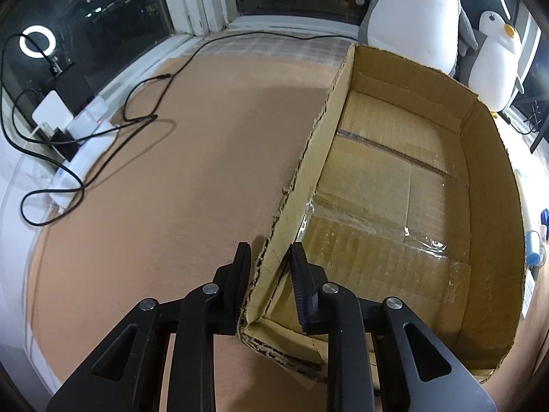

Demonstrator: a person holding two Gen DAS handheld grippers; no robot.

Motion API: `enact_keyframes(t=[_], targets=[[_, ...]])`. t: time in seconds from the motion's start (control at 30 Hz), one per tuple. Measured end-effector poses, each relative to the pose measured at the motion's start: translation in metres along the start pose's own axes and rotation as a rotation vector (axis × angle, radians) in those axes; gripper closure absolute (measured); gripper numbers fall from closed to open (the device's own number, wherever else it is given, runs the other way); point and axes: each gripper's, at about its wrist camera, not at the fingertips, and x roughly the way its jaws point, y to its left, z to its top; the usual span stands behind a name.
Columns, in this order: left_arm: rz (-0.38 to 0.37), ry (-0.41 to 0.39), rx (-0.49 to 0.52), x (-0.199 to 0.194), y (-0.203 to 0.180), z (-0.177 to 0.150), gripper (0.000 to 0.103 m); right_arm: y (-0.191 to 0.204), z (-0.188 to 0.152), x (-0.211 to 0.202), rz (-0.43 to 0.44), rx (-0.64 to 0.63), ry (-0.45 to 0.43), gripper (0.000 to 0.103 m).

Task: Organize rigid objects
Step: 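Grasp the box wall with the left gripper while the right gripper grasps the blue tape measure, then carry the blue tape measure into the box and open the right gripper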

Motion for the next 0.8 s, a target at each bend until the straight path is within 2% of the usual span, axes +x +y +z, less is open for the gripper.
enact_keyframes(t=[0.37, 0.47, 0.8], targets=[[-0.003, -0.007, -0.003, 0.000, 0.001, 0.000, 0.082, 0.012, 0.002, 0.013, -0.002, -0.044, 0.043, 0.046], [-0.003, -0.009, -0.003, 0.000, 0.001, -0.001, 0.082, 0.014, 0.003, 0.012, 0.014, -0.048, 0.045, 0.057], [-0.006, -0.010, -0.009, -0.001, 0.000, -0.003, 0.082, 0.016, 0.003, 0.010, 0.001, -0.064, 0.035, 0.057]])
